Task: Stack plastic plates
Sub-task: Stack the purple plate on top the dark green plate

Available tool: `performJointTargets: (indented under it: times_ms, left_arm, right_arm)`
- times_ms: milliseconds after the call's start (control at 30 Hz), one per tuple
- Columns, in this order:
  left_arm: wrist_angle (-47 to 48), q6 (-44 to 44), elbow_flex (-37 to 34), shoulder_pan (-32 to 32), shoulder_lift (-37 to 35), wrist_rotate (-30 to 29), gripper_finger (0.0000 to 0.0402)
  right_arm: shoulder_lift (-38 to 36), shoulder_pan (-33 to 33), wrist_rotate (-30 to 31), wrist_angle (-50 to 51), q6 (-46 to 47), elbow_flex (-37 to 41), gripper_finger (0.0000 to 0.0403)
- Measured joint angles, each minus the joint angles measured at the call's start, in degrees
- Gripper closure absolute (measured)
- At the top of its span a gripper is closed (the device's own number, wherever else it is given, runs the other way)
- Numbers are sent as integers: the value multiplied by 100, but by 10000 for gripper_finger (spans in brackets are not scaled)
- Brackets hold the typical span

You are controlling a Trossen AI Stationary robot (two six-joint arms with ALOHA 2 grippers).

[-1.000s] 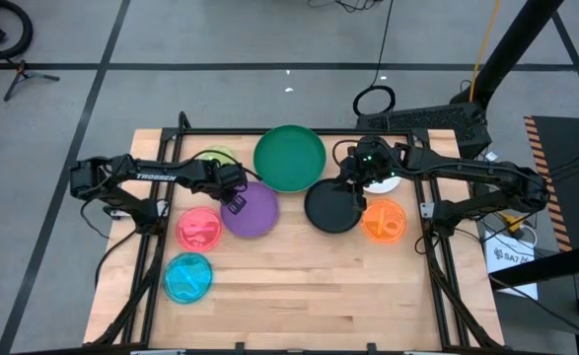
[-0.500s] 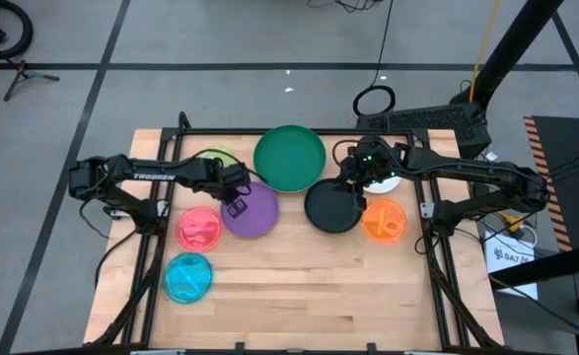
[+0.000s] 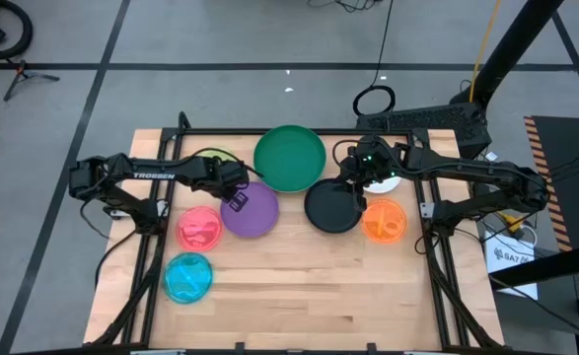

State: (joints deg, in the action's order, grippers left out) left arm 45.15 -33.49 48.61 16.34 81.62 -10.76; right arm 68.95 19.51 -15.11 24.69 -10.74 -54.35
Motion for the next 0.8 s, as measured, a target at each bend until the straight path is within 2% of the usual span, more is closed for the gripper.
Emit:
performJointTargets:
  times_ms: [200, 433, 800]
  left_arm:
    - [-221, -118, -410, -8, 2, 3, 265]
    - [-885, -262, -823, -2, 2, -136, 263]
    - [-1039, -299, -930, -179, 37, -136, 264]
  right_arm:
    - [0, 0, 0, 0, 0, 0, 310]
    - [0, 0, 0, 0, 0, 0, 310]
    - [0, 0, 0, 0, 0, 0, 310]
